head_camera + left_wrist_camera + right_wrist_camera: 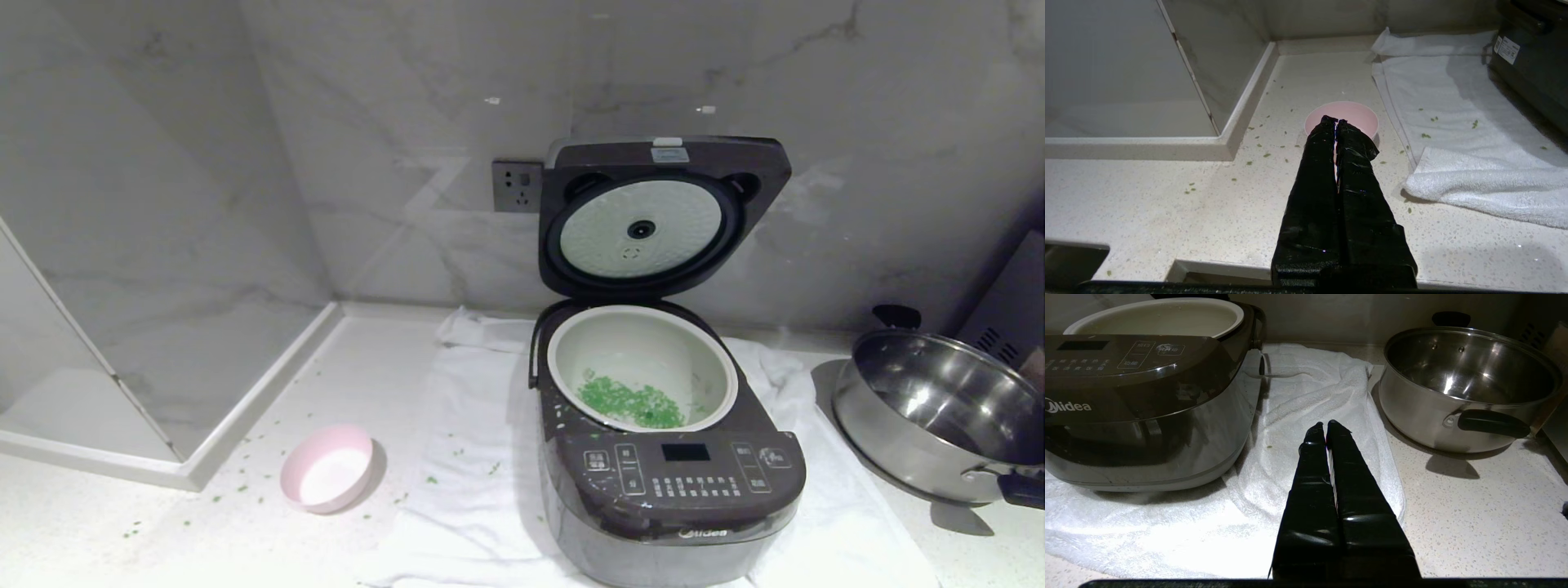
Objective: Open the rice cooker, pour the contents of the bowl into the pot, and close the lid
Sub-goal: Close the rice cooker
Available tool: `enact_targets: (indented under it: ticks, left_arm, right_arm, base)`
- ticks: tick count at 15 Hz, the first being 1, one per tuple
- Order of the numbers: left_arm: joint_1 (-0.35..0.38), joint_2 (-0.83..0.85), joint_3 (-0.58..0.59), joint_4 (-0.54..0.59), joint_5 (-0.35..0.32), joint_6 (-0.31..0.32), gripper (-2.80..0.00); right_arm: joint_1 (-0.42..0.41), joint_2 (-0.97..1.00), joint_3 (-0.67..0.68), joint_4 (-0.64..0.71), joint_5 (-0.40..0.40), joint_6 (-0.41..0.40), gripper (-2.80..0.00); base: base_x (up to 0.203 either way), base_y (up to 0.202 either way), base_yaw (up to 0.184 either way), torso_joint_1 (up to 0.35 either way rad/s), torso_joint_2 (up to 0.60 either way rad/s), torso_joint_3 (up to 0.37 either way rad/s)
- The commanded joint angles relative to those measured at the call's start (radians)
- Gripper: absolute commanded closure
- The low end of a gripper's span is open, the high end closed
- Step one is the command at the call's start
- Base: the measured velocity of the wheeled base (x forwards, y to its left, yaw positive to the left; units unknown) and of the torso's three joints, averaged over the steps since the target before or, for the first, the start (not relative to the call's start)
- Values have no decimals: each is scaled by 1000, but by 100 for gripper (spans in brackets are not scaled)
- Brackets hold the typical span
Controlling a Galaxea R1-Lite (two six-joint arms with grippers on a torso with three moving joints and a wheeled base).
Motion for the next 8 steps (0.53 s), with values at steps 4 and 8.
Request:
enact_targets:
  ticks: [4, 8]
  left_arm:
    - [1, 0, 14, -5, 15, 10, 0]
    - [-1, 0, 14, -4, 26, -48, 0]
  right_arm:
    - [1, 1, 0, 0, 0, 3, 0]
    - [0, 0, -28, -12, -15, -17, 0]
  base:
    - [0, 0, 0, 0, 0, 0]
    - [0, 0, 0, 0, 0, 0]
